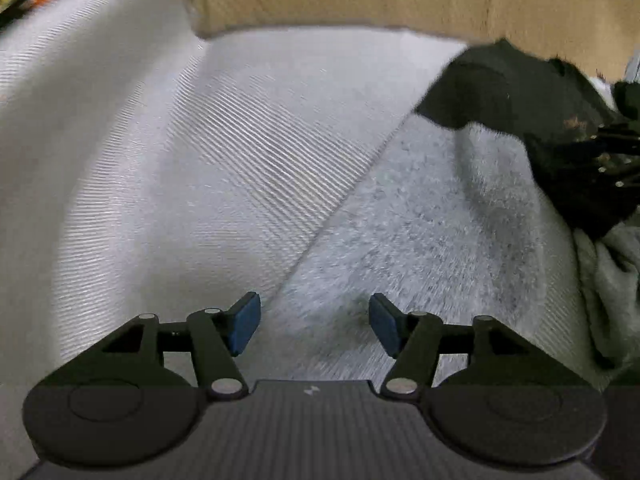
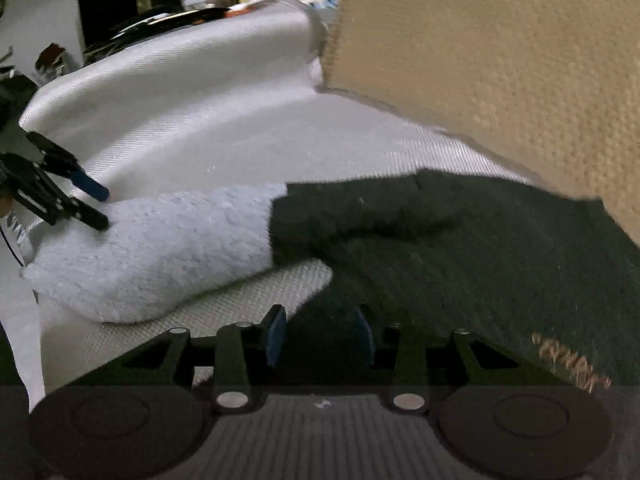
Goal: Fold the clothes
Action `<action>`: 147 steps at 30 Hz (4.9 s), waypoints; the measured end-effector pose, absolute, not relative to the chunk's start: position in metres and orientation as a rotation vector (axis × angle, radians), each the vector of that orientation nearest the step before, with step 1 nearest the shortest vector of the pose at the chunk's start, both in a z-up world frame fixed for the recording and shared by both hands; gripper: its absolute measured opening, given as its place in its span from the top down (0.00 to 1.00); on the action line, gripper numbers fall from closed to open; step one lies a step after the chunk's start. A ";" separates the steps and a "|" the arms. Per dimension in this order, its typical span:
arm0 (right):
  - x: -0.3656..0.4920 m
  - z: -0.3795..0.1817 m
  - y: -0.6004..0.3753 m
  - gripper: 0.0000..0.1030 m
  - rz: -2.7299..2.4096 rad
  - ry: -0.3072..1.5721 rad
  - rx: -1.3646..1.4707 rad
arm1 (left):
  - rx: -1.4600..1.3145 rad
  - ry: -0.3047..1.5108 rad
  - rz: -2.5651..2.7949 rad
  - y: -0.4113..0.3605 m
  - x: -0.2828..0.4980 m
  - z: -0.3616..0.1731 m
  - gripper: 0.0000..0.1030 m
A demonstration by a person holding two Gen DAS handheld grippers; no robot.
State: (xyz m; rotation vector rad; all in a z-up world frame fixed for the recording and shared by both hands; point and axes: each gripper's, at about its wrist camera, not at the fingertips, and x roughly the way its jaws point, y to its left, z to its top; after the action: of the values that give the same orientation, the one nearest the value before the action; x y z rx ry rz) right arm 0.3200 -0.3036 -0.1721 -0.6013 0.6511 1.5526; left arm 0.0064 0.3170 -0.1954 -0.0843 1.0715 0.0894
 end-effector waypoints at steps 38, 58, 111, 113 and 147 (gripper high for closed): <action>0.343 -0.168 -0.348 0.60 1.542 0.672 -0.529 | 0.010 0.855 0.437 0.360 -0.018 -0.134 0.50; 0.365 -0.152 -0.416 0.59 1.438 0.691 -0.547 | 0.216 0.945 0.544 0.352 -0.109 -0.176 0.83; 0.573 -0.161 -0.651 0.58 0.824 0.616 -0.813 | -0.012 0.955 0.000 -0.021 0.156 -0.196 0.26; 0.580 -0.165 -0.651 0.62 0.807 0.622 -0.792 | -0.017 0.938 0.037 -0.023 0.157 -0.201 0.24; 0.661 -0.043 -0.842 0.71 0.492 0.769 -0.253 | 0.011 0.849 0.071 -0.030 0.149 -0.196 0.16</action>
State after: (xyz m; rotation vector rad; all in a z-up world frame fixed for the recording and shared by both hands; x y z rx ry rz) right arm 0.6614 -0.8424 -0.0426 -0.2535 0.7692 0.4923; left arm 0.1487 -0.0301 -0.1956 0.0115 0.8493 0.0706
